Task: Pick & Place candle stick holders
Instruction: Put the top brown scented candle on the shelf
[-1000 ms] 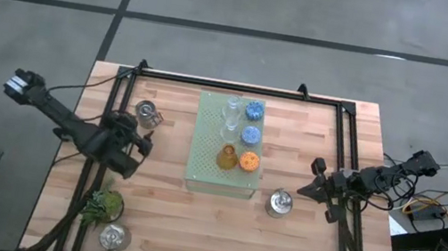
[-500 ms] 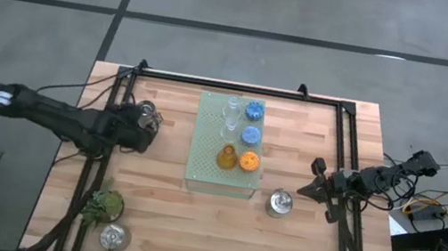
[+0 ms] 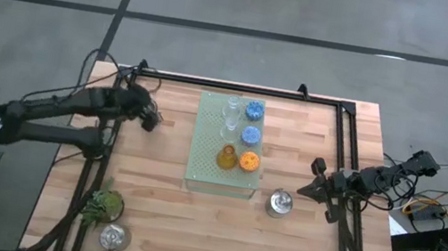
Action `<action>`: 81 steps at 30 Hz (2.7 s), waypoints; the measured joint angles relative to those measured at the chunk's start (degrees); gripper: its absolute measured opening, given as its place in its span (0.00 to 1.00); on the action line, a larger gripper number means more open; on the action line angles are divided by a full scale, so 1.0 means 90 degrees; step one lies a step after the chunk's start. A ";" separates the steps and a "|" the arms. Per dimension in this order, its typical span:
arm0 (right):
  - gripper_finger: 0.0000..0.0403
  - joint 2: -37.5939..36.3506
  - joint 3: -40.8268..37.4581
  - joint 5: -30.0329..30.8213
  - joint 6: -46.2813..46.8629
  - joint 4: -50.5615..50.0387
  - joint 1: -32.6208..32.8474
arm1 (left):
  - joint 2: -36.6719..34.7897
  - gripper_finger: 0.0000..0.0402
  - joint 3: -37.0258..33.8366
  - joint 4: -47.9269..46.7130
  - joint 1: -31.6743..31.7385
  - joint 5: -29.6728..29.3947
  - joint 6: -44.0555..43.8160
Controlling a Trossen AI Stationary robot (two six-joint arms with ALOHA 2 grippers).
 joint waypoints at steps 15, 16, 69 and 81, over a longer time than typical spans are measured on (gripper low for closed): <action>0.02 0.0000 -0.0001 0.0002 -0.0002 0.0000 -0.0002 | 0.1107 0.99 0.0183 0.0061 0.2016 0.1938 0.1592; 0.02 -0.0002 -0.0002 0.0002 0.0000 -0.0002 -0.0002 | 0.1153 0.99 0.0183 0.0066 0.2016 0.1938 0.1616; 0.02 -0.0002 -0.0002 0.0002 0.0000 0.0000 0.0000 | 0.1714 0.90 0.0287 0.0506 0.1914 0.3158 0.2656; 0.02 -0.0001 -0.0001 0.0002 0.0000 -0.0001 0.0000 | 0.1311 0.90 0.1384 0.0070 0.1706 0.3357 0.2936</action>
